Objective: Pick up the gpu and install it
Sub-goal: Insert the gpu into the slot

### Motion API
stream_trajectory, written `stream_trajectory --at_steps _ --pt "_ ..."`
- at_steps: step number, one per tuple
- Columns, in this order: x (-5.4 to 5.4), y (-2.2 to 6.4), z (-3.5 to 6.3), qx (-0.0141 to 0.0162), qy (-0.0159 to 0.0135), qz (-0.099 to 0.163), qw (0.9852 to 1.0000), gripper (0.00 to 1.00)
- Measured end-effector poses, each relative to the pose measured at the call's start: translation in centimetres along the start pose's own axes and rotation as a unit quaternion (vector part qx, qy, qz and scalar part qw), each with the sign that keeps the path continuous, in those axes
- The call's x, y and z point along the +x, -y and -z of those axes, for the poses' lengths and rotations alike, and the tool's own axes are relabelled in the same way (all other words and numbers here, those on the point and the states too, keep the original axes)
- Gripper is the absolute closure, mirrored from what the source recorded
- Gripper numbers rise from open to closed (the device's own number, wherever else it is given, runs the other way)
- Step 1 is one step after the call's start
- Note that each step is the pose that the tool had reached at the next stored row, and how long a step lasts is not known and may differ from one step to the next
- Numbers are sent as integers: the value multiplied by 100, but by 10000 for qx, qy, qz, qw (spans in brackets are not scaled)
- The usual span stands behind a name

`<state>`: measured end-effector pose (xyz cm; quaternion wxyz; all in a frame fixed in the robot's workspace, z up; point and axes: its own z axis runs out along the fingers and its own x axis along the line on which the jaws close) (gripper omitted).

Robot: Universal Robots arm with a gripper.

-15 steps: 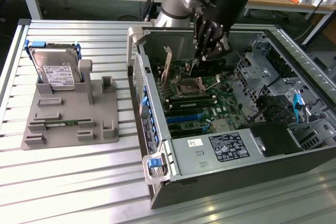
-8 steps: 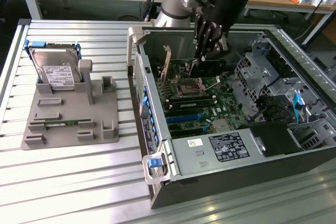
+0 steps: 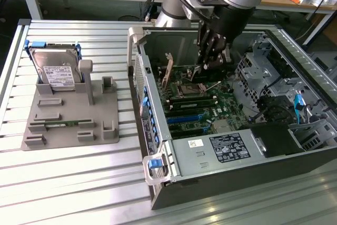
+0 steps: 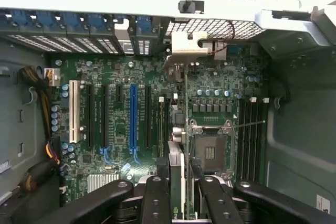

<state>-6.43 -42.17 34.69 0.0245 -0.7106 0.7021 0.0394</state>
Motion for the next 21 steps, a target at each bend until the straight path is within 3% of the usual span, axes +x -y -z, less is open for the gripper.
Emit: stream_trajectory --at_steps 1,7,10,15,21 --pt "5 1 -12 10 1 -117 9999 74" --pt "227 -1 -46 18 -3 -204 9998 74" --pt "292 -8 -94 22 -40 -248 9997 74" --pt "499 -74 -153 23 -44 -249 9997 74" --pt "518 -130 -347 23 -46 -253 9997 74"
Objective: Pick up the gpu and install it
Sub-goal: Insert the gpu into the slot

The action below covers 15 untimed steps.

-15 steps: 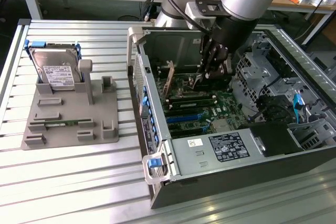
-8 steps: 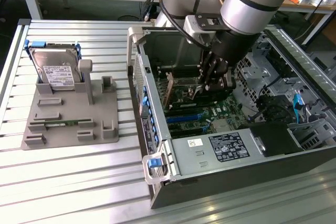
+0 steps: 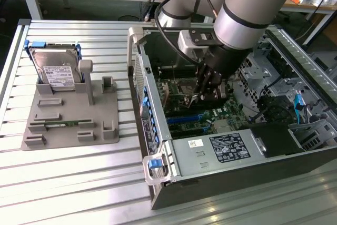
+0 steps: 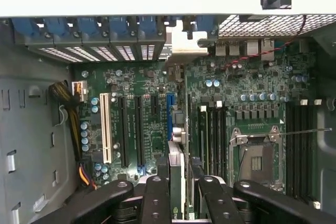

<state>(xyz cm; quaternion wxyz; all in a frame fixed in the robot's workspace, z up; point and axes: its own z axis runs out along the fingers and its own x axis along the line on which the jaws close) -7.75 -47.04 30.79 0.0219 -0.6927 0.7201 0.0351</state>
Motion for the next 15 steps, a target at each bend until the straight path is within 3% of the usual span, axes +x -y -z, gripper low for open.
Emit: stream_trajectory --at_steps 6,11,15 --pt "14 -60 -144 0 1 -6 10000 74" --pt "22 -79 -183 0 0 -6 10000 74" --pt "32 -154 -213 1 0 -6 10000 74"
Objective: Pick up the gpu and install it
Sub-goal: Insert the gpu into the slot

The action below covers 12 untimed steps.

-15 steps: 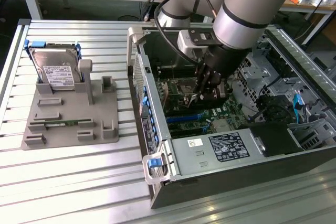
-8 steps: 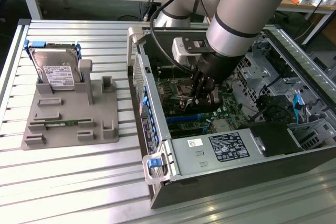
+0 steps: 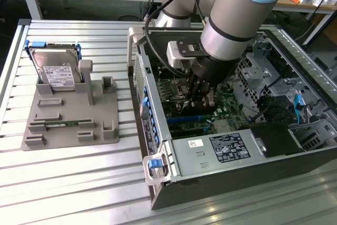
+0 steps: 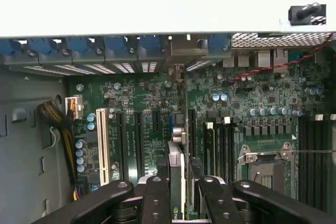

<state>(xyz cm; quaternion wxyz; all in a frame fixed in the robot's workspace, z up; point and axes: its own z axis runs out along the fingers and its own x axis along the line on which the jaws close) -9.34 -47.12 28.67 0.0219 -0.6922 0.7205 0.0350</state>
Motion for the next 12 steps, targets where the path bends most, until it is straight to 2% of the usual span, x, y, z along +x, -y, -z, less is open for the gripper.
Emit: stream_trajectory --at_steps 7,12 --pt "9 23 -33 1 1 0 10000 74" --pt "2 24 -99 1 0 -10 10000 74"
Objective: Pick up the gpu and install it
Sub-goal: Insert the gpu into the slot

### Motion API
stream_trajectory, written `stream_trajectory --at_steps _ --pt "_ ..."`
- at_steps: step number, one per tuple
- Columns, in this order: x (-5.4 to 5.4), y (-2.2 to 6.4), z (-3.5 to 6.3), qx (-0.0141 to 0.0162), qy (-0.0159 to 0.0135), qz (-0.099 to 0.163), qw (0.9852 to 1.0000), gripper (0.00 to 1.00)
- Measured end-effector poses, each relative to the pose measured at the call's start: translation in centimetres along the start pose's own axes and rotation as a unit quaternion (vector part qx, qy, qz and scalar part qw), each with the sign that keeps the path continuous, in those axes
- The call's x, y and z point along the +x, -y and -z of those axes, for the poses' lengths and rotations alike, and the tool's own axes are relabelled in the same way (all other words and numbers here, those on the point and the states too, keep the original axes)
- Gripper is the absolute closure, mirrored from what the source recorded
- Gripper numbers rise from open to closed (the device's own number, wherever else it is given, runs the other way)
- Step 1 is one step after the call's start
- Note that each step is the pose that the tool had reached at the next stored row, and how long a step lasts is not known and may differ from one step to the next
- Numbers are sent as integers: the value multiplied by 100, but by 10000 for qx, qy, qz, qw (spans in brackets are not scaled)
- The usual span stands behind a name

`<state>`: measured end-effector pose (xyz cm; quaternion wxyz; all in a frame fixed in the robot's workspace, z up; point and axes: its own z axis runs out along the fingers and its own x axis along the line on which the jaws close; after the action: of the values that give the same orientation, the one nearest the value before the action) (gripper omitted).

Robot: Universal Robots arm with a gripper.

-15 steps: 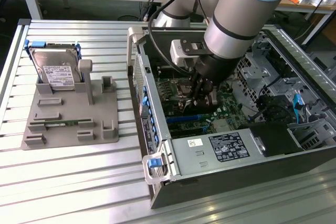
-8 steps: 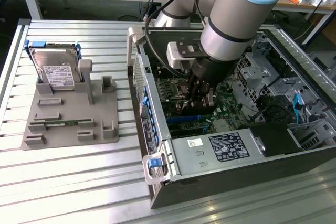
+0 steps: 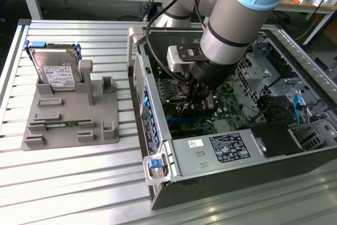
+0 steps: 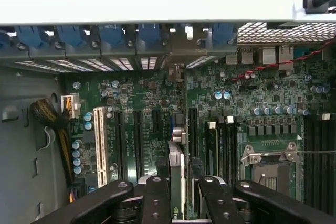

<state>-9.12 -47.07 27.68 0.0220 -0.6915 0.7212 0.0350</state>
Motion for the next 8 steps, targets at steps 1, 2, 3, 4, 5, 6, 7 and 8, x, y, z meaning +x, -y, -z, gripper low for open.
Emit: stream_trajectory --at_steps 1,2,3,4,5,6,7,8 --pt "1 -4 -4 4 0 -44 10000 74" --pt "0 -4 -5 5 0 -62 10000 74" --pt "-1 -4 -6 6 1 -71 10000 74" --pt "-5 -5 -6 7 2 -72 10000 74" --pt "-28 -7 -9 7 1 -77 10000 74" --pt "-48 -8 -11 7 2 -81 10000 74" --pt "-57 -12 -12 7 1 -83 10000 74" --pt "-61 -21 -13 8 2 -86 10000 74"
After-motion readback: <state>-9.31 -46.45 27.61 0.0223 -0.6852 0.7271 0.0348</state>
